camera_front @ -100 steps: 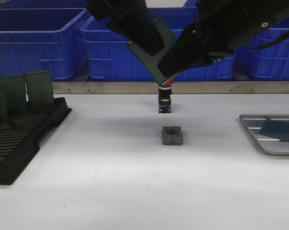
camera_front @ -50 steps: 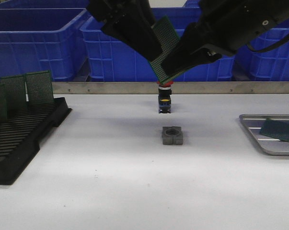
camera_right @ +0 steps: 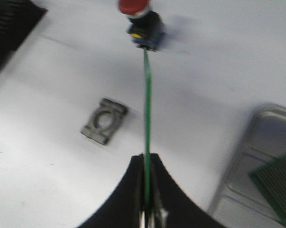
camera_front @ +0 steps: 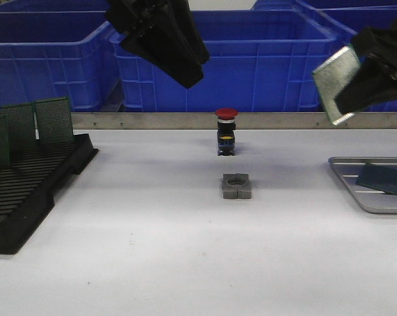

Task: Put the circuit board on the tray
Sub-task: 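Lower the second board onto the metal tray with the right gripper and release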

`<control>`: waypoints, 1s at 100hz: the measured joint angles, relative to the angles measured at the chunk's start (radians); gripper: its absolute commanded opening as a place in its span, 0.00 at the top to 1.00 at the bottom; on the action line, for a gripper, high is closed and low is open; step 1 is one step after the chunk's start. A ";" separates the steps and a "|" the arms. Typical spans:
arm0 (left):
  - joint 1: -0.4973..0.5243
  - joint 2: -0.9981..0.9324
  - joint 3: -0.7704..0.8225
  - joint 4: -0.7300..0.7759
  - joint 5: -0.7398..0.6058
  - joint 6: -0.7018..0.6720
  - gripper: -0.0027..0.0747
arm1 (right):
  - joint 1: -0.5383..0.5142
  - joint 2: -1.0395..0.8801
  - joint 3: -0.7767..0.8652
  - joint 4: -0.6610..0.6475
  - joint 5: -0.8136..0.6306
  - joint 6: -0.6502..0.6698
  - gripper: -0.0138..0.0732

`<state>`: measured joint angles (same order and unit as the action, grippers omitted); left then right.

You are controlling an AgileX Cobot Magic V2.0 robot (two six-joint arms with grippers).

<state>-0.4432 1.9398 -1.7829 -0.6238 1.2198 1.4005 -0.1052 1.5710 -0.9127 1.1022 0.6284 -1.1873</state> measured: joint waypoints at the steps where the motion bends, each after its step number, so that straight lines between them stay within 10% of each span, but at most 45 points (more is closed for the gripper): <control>1: 0.002 0.000 0.000 0.000 0.002 0.000 0.29 | -0.006 0.002 0.006 0.000 0.000 0.000 0.91; 27: 0.002 0.000 0.000 0.000 0.004 0.000 0.29 | -0.132 0.077 0.040 -0.010 -0.039 0.008 0.82; 59: 0.002 0.000 0.000 0.000 0.004 0.000 0.29 | -0.134 0.108 0.040 -0.030 -0.104 0.012 0.12; 83: 0.002 -0.014 0.000 0.012 0.004 -0.006 0.56 | -0.134 0.104 0.040 -0.067 -0.127 0.010 0.23; 100: 0.002 -0.074 0.000 0.079 0.005 -0.086 0.99 | -0.134 0.048 0.040 -0.079 -0.114 0.010 0.77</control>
<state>-0.4416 1.8661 -1.7829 -0.5448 1.2244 1.3142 -0.2396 1.6194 -0.8729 1.0237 0.5143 -1.1771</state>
